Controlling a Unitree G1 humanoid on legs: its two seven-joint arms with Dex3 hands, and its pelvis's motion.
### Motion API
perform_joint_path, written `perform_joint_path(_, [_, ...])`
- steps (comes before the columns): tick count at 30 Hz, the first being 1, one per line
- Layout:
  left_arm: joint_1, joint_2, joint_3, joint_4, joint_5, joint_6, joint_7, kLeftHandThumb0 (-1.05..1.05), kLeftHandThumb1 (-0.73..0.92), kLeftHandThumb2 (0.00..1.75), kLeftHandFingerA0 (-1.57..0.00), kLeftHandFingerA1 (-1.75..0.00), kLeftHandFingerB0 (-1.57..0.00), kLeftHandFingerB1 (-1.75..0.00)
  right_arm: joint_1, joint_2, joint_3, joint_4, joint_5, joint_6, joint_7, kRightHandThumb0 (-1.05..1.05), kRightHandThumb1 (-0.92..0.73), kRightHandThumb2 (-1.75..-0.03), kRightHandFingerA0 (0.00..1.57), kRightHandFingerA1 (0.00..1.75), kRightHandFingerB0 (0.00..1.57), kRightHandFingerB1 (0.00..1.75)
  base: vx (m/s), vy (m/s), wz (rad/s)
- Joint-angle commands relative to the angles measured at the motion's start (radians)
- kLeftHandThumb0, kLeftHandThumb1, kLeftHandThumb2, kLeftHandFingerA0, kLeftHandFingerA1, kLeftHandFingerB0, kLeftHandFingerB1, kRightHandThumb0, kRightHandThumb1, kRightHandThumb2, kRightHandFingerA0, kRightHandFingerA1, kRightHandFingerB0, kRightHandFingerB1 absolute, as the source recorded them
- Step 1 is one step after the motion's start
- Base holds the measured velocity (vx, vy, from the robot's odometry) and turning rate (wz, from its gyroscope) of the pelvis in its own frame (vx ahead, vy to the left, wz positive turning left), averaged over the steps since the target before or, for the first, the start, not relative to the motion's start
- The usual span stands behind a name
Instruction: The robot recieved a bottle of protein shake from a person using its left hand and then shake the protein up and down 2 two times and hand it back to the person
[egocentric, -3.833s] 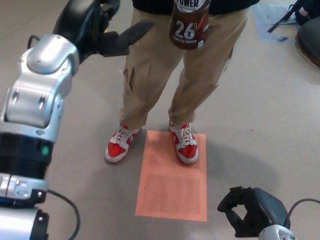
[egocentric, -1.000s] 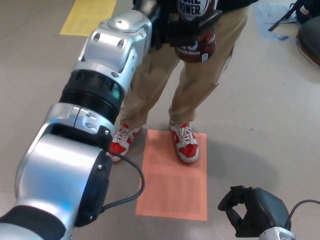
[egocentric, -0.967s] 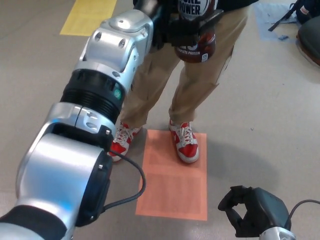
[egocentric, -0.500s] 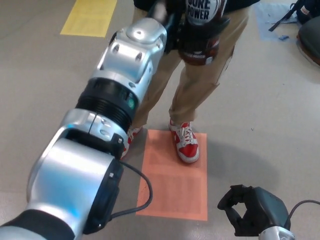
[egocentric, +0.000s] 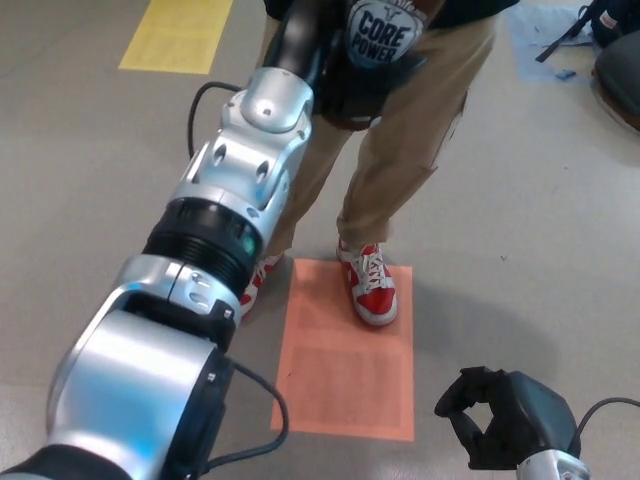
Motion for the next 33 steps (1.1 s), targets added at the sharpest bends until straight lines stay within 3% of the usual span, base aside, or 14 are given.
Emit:
perform_joint_path(1, [0.068, 0.046, -0.005, -0.036, 0.033, -0.093, -0.007, -0.19, 0.84, 0.65, -1.1, -0.68, -0.73, -0.92, 0.002, -0.003, -0.015, 0.0, 0.017, -0.008, 0.01, -0.43, -0.51, -1.17, 1.06, 1.12, 0.92, 0.86, 0.0, 0.0, 0.0])
perform_joint_path(5, [0.177, 0.063, 0.005, -0.116, 0.02, -0.099, -0.016, -0.18, 0.83, 0.65, -1.12, -0.73, -0.74, -0.88, 0.003, -0.014, -0.026, -0.001, 0.018, -0.001, 0.011, -0.42, -0.48, -1.16, 1.08, 1.13, 0.93, 0.86, 0.0, 0.0, 0.0])
perform_joint_path(12, [0.329, 0.092, 0.044, -0.231, -0.009, -0.103, -0.052, -0.19, 0.89, 0.65, -1.02, -1.04, -0.68, -1.0, -0.001, -0.011, -0.016, 0.0, 0.005, 0.011, 0.009, -0.45, -0.5, -1.14, 1.03, 1.04, 0.92, 0.83, 0.0, 0.0, 0.0])
perform_joint_path(14, [0.37, 0.109, 0.064, -0.25, -0.025, -0.115, -0.088, -0.19, 0.89, 0.65, -1.06, -0.99, -0.69, -0.98, -0.002, -0.014, -0.018, 0.001, 0.006, 0.01, 0.014, -0.45, -0.52, -1.12, 1.01, 1.0, 0.97, 0.73, 0.0, 0.0, 0.0])
perform_joint_path(15, [0.386, 0.12, 0.067, -0.251, -0.025, -0.126, -0.099, -0.2, 0.88, 0.65, -1.1, -0.95, -0.71, -0.96, 0.002, -0.012, -0.027, 0.0, 0.016, 0.004, 0.022, -0.44, -0.49, -1.15, 1.01, 1.03, 0.92, 0.82, 0.0, 0.0, 0.0])
perform_joint_path(22, [0.45, 0.154, 0.086, -0.263, -0.035, -0.139, -0.151, -0.21, 0.87, 0.65, -1.08, -0.89, -0.69, -0.96, 0.012, -0.015, -0.021, 0.003, 0.006, -0.017, 0.002, -0.47, -0.5, -1.15, 1.04, 1.1, 0.93, 0.84, 0.0, 0.0, 0.0])
perform_joint_path(24, [0.455, 0.156, 0.084, -0.268, -0.03, -0.138, -0.154, -0.2, 0.87, 0.65, -1.07, -0.89, -0.69, -0.97, 0.011, -0.015, -0.022, 0.003, 0.008, -0.017, 0.003, -0.47, -0.52, -1.11, 1.01, 1.12, 0.97, 0.75, 0.0, 0.0, 0.0])
perform_joint_path(25, [0.461, 0.155, 0.088, -0.268, -0.036, -0.136, -0.161, -0.2, 0.86, 0.65, -1.07, -0.89, -0.69, -0.97, 0.01, -0.015, -0.02, 0.002, 0.005, -0.019, -0.001, -0.47, -0.5, -1.14, 1.07, 1.1, 0.93, 0.86, 0.0, 0.0, 0.0])
perform_joint_path(30, [0.465, 0.165, 0.052, -0.246, -0.005, -0.123, -0.194, -0.22, 0.85, 0.64, -1.1, -0.84, -0.73, -0.94, 0.009, -0.014, -0.03, 0.003, 0.013, -0.007, -0.001, -0.46, -0.53, -1.16, 1.05, 1.11, 0.92, 0.85, 0.0, 0.0, 0.0])
perform_joint_path(33, [0.386, 0.149, 0.121, -0.363, -0.101, -0.02, -0.193, -0.21, 0.85, 0.65, -1.01, -0.97, -0.74, -0.83, 0.006, -0.021, -0.042, 0.0, 0.022, -0.016, -0.004, -0.42, -0.47, -1.18, 1.03, 1.15, 0.98, 0.76, 0.0, 0.0, 0.0])
